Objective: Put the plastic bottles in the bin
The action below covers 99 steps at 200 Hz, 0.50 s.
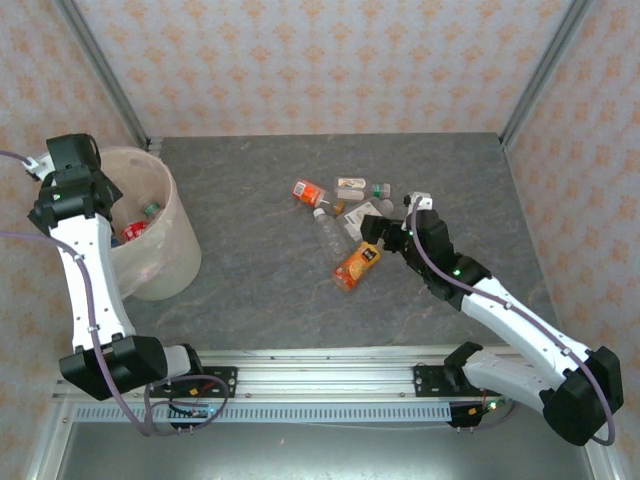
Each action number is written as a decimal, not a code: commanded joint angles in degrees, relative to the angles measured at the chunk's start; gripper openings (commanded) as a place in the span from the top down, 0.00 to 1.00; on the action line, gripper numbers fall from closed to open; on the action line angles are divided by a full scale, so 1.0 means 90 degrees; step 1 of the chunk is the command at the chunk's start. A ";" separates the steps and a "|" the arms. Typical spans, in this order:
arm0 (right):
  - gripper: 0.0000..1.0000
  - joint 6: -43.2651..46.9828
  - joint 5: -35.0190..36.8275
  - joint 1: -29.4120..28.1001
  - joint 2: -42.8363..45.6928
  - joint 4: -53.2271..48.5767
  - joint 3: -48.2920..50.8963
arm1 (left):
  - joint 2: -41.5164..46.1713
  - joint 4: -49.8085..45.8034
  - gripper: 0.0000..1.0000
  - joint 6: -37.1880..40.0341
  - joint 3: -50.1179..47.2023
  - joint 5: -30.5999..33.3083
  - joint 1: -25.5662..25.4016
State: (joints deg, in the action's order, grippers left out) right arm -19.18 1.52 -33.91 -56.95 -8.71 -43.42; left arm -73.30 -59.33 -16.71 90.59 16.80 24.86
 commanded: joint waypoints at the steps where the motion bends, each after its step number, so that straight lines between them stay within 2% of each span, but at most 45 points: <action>1: 0.01 -0.0411 0.0671 0.0037 -0.0068 -0.0178 -0.0137 | 0.0410 0.0200 0.00 -0.0161 0.0006 -0.1297 0.0030; 27: 0.01 -0.0672 0.0706 0.0032 -0.0163 -0.0227 -0.0137 | 0.0584 0.0371 0.00 -0.0304 -0.0026 -0.1931 0.0026; 48: 0.01 -0.0939 0.0696 0.0029 -0.0298 -0.0381 -0.0156 | 0.0666 0.0539 0.00 -0.0513 -0.0088 -0.2752 0.0030; 76: 0.01 -0.2002 0.0753 0.0036 -0.0465 -0.0866 -0.0210 | 0.0806 0.0775 0.00 -0.0969 -0.0231 -0.3881 -0.0031; 99: 0.01 -0.2517 0.0924 0.0035 -0.0521 -0.0904 -0.0021 | 0.1014 0.0897 0.00 -0.1118 -0.0231 -0.4106 -0.0450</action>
State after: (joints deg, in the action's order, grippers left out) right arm -33.93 6.44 -33.91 -61.32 -14.06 -43.53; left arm -66.87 -54.39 -23.70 88.92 -12.64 23.99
